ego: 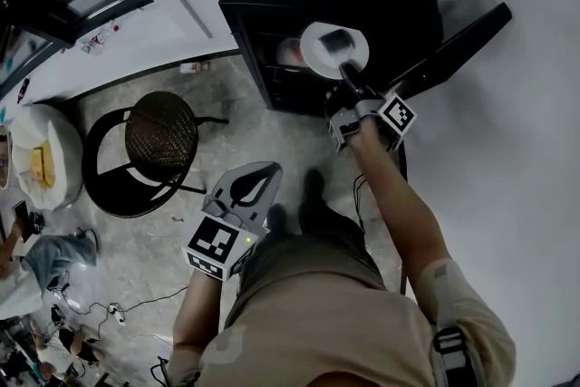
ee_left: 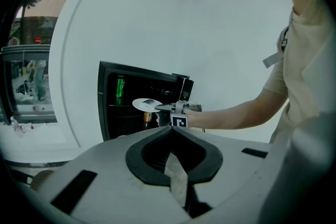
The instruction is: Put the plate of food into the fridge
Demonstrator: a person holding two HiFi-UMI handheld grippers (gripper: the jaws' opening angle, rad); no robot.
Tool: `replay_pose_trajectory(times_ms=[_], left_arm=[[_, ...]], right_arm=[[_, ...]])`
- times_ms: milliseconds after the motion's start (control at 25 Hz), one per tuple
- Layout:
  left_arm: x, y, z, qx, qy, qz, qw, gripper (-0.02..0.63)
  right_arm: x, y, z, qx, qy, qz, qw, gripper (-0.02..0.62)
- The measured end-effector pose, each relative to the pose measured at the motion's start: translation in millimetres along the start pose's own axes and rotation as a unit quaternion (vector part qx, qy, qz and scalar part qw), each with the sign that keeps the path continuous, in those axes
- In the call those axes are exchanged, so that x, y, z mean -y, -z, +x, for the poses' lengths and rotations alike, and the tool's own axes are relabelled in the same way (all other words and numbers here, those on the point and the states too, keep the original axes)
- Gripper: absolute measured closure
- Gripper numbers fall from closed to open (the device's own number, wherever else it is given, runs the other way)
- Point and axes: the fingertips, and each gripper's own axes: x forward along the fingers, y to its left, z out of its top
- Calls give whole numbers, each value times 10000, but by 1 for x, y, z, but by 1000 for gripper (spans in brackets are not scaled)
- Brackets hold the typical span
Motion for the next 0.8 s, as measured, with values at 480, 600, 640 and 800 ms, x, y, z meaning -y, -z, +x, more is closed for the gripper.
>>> replay_pose_trajectory(times_ms=[480, 600, 640, 800], left_arm=[[-7, 14, -5, -149, -213, -153, 9995, 594], [-7, 15, -3, -145, -225, -158, 9995, 594], [-7, 16, -3, -177, -217, -164, 9995, 594], [-6, 18, -1, -246, -195, -139, 9994, 594]], right_arm=[[-1, -6, 19, 90, -36, 22, 10000, 551], [-1, -7, 22, 112, -52, 34, 9999, 552], [0, -7, 23, 119, -46, 34, 9999, 552], [0, -7, 25, 137, -16, 36, 9999, 552]])
